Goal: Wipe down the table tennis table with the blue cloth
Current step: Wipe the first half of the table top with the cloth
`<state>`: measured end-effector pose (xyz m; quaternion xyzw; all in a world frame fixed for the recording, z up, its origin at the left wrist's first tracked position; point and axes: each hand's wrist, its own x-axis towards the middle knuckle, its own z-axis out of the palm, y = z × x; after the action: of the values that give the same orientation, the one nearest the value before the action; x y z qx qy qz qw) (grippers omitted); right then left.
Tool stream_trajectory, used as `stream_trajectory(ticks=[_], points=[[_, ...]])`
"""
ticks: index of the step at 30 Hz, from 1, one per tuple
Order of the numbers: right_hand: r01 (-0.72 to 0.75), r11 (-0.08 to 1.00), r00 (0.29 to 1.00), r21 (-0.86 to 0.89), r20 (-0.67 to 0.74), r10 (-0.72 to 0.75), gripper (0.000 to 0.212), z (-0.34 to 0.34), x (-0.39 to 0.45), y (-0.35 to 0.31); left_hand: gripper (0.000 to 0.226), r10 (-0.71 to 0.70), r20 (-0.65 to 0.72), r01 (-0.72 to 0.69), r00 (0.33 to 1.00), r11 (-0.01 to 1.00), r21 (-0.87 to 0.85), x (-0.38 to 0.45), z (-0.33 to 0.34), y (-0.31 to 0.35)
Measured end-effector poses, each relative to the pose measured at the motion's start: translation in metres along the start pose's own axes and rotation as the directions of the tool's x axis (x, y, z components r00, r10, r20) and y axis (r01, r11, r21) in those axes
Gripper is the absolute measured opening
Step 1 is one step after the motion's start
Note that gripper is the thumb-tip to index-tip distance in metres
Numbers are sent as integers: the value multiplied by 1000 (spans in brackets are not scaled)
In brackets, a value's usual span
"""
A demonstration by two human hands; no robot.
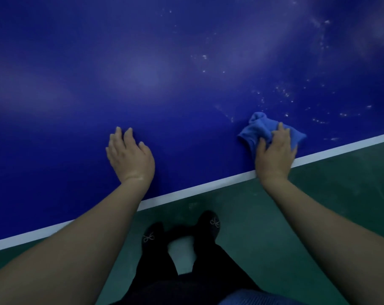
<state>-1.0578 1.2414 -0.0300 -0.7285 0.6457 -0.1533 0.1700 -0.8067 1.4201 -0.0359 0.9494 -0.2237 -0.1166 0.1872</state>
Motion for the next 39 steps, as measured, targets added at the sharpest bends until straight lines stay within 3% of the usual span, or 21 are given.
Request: stream_trajectory(ticks=[3,6,7,9,11,13,14,15,17,18,19,22,24,25,27,29,31,33,36,38,39], points=[[220,975,969,-14,118,-217,27,14,-24,-15,50,-84,-70,89,994,994,69,-2,11,16],[590,798,737,123,324,-594,18,16,-15,-19,51,-98,-101,109,990,988,114,-1,16,17],[601,789,725,127,329,-605,19,13,2,-15,51,-100,-109,113,989,986,121,-1,17,17],[448,891,861,74,233,-452,26,6,36,-3,51,-105,-126,121,986,985,124,-1,18,16],[157,986,983,54,89,-161,28,2,56,4,51,-109,-139,126,984,984,124,-1,17,18],[61,998,996,8,64,-61,29,11,51,-7,50,-109,-144,128,983,983,130,-1,15,20],[144,990,983,-7,114,-142,31,18,43,-17,50,-112,-143,131,983,983,132,-1,14,20],[292,956,939,14,188,-289,32,25,35,-29,50,-117,-139,136,983,982,133,0,13,21],[565,813,750,141,321,-578,26,35,30,-48,51,-127,-131,144,983,981,134,1,13,21],[631,755,678,179,346,-648,23,38,38,-53,51,-133,-128,150,983,980,132,1,13,21],[640,749,674,169,344,-654,24,39,53,-57,51,-138,-127,154,982,979,131,1,13,22],[342,938,918,63,191,-347,30,36,97,-54,51,-148,-118,163,982,977,134,1,11,23],[101,991,991,85,83,-108,26,34,101,-55,52,-155,-107,169,982,976,135,0,10,24],[68,994,995,88,71,-74,26,37,91,-60,52,-161,-103,174,982,976,133,0,10,25],[215,972,964,90,142,-226,26,45,63,-74,52,-166,-96,177,982,976,126,0,9,25],[476,871,830,124,263,-491,22,54,53,-89,52,-166,-88,176,982,978,116,0,9,24],[608,782,722,140,312,-618,22,61,80,-105,53,-172,-83,181,982,977,114,1,9,24],[560,825,779,74,293,-555,30,65,120,-114,53,-174,-82,182,981,976,115,1,10,23],[191,980,973,49,120,-196,32,68,151,-118,53,-177,-78,185,981,976,116,2,10,23],[52,997,996,49,65,-55,31,77,133,-129,53,-183,-77,192,980,974,117,2,10,23],[107,994,990,37,86,-110,31,83,118,-136,53,-188,-75,196,979,973,119,2,10,23]])
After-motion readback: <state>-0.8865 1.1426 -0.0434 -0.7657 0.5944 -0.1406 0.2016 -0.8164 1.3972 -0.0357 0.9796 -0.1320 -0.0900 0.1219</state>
